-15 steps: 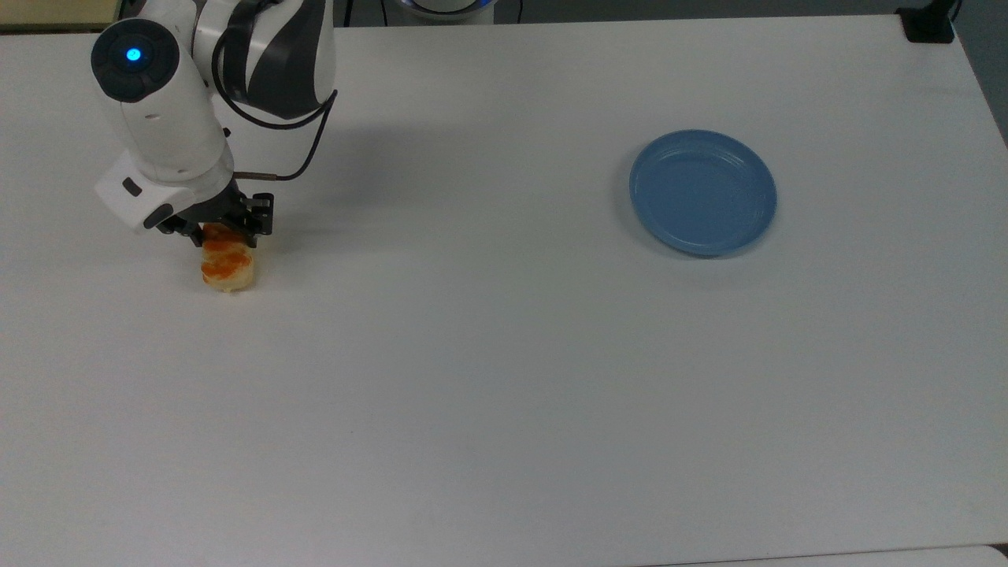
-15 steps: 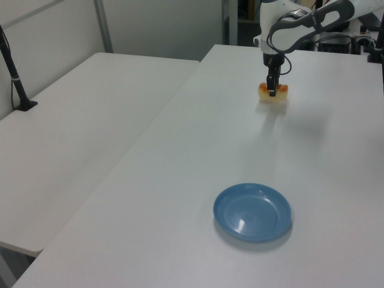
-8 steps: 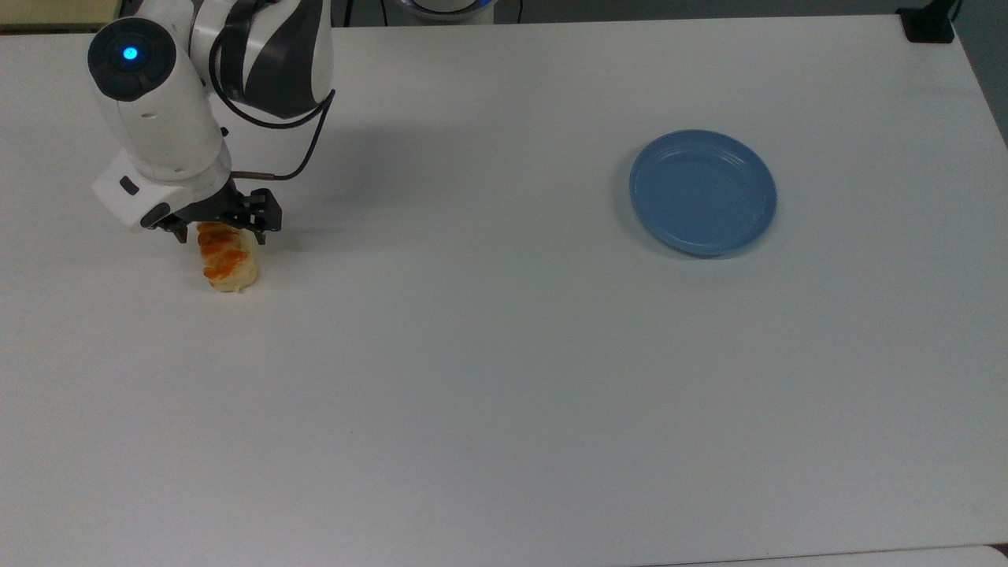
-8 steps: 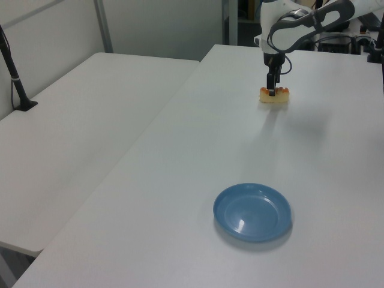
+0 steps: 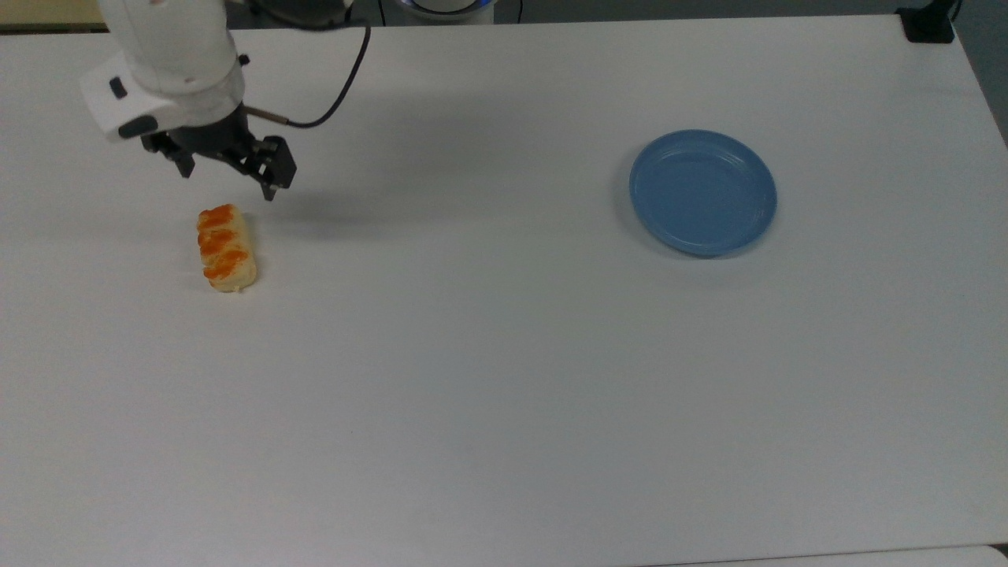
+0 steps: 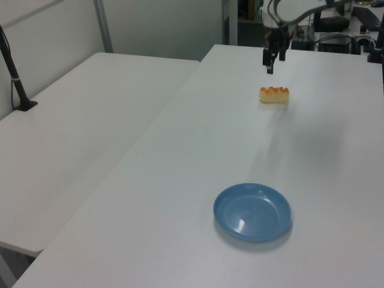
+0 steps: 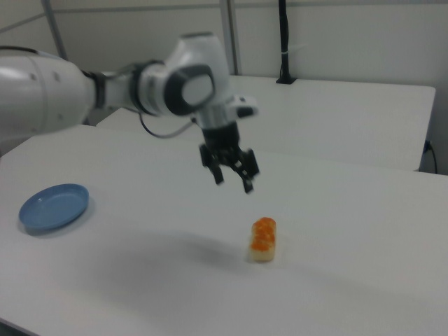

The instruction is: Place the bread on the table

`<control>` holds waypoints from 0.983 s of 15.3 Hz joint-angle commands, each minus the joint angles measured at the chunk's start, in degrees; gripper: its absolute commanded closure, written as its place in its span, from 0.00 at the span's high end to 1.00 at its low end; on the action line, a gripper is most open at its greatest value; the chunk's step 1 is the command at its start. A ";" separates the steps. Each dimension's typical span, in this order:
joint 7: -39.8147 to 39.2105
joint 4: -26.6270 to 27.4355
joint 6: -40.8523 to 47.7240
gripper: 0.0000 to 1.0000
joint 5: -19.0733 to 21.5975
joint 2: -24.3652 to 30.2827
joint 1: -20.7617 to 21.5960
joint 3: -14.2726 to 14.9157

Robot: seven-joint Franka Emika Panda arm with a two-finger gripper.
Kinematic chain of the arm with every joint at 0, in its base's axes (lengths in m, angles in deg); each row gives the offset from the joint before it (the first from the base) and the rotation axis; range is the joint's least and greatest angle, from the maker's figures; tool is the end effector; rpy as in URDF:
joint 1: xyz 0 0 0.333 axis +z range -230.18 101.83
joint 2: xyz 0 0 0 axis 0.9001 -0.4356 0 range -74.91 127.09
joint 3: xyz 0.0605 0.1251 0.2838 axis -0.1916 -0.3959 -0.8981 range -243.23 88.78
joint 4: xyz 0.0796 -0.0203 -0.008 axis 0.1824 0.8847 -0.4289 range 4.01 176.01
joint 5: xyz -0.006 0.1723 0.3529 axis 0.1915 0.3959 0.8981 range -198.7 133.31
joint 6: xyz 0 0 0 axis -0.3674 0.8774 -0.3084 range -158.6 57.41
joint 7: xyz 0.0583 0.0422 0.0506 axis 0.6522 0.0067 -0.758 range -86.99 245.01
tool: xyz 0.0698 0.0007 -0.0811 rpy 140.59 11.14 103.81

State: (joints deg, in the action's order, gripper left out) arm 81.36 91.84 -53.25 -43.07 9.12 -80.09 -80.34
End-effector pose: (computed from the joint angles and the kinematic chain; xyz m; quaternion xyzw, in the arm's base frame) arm 0.6313 -0.1602 0.4610 0.9916 -0.1031 0.0007 0.0778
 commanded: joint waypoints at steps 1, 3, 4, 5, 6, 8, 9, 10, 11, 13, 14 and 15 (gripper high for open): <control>3.88 1.68 6.80 1.00 6.83 8.34 3.34 1.09; 3.89 1.59 10.93 1.00 8.26 11.42 4.92 1.62; 3.98 1.59 12.95 1.00 8.44 13.09 5.88 1.80; 3.98 1.59 14.63 1.00 8.70 14.50 7.03 2.67; 3.98 1.59 16.12 1.00 9.05 15.82 8.52 3.72; 3.89 1.68 17.89 1.00 10.98 18.45 11.85 6.70; 3.19 2.12 18.07 1.00 11.86 20.12 13.35 8.20; 2.75 2.29 17.37 1.00 11.96 21.09 15.11 9.43; 1.35 2.03 16.76 1.00 12.05 21.02 15.64 9.71; -2.16 2.38 14.48 1.00 12.05 20.66 16.53 9.71; -2.61 2.38 14.29 1.00 12.13 20.40 16.79 9.71; -2.70 2.30 14.12 1.00 12.05 20.05 17.05 9.62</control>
State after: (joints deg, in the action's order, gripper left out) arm 81.35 92.16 -36.68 -32.11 29.04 -65.19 -72.09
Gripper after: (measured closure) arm 0.000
